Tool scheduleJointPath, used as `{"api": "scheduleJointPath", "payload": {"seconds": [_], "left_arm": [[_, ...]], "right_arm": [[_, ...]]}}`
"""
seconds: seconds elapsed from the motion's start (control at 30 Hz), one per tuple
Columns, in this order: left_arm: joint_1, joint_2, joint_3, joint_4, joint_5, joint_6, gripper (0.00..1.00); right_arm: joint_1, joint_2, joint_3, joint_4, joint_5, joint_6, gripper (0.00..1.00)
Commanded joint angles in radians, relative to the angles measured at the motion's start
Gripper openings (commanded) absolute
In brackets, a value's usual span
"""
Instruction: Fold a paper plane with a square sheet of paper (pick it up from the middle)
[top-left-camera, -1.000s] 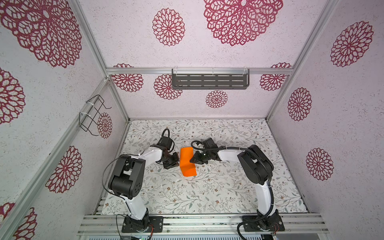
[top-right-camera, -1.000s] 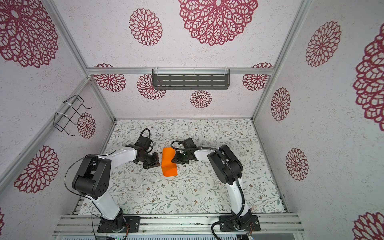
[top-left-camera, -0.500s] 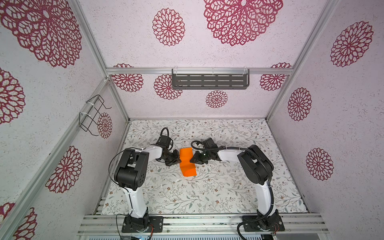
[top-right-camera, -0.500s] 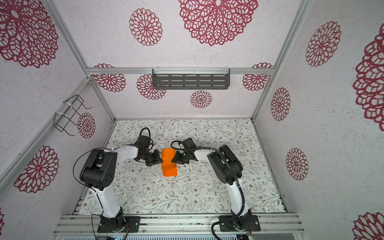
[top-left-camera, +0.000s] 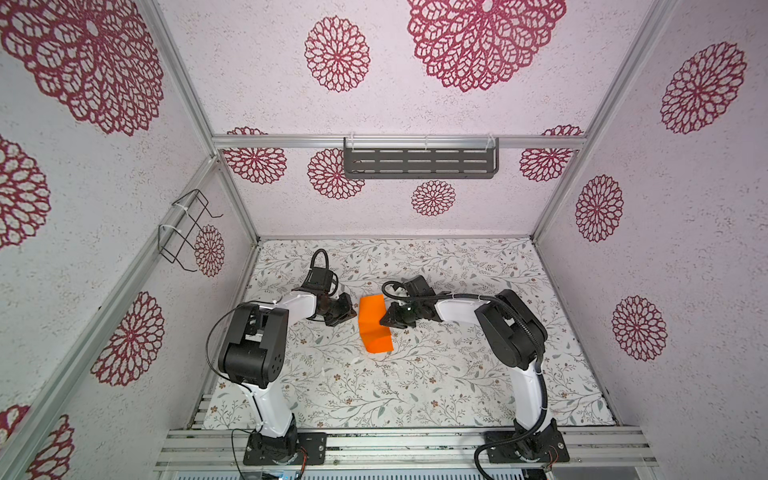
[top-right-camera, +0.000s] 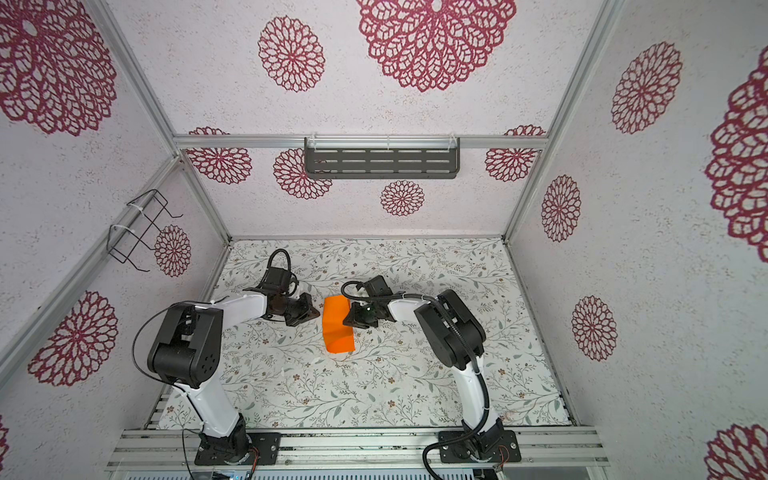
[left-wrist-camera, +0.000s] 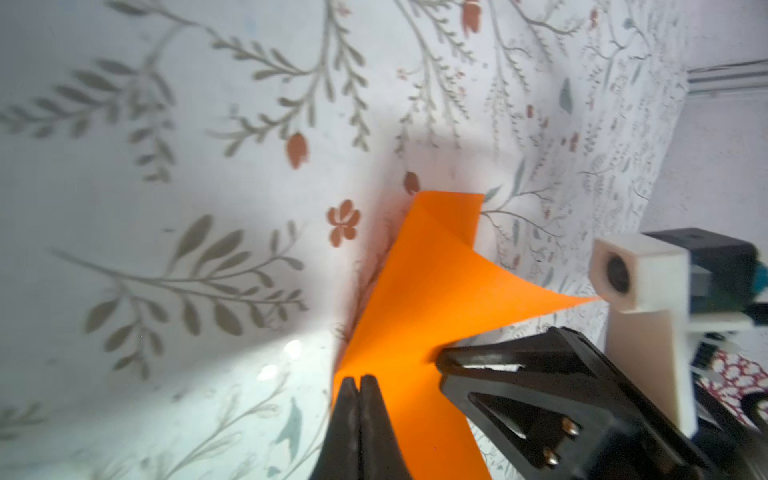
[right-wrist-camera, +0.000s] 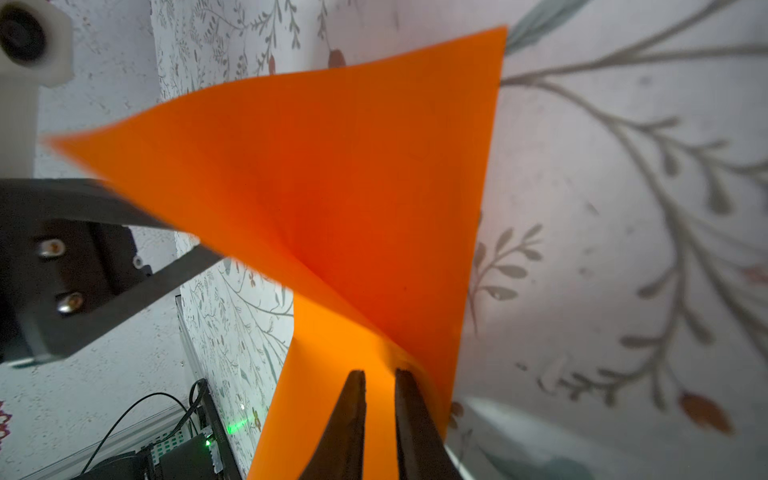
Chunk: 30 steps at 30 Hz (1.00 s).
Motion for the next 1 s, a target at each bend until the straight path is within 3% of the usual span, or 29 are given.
{"api": "scheduleJointPath", "payload": {"seconds": [0.0, 0.23, 0.63, 0.97], "left_arm": [[-0.020, 0.013, -0.008, 0.100, 0.049, -0.036, 0.05], [-0.019, 0.079, 0.019, 0.085, 0.019, -0.024, 0.05], [0.005, 0.067, 0.018, -0.019, -0.207, 0.013, 0.04], [-0.014, 0.015, 0.038, 0.074, -0.046, 0.055, 0.03]], "right_arm": [[0.002, 0.087, -0.040, -0.194, 0.165, -0.028, 0.20], [0.003, 0.088, -0.041, -0.196, 0.165, -0.031, 0.20], [0.006, 0.077, -0.058, -0.196, 0.181, -0.036, 0.19], [0.008, 0.081, -0.051, -0.202, 0.181, -0.040, 0.19]]}}
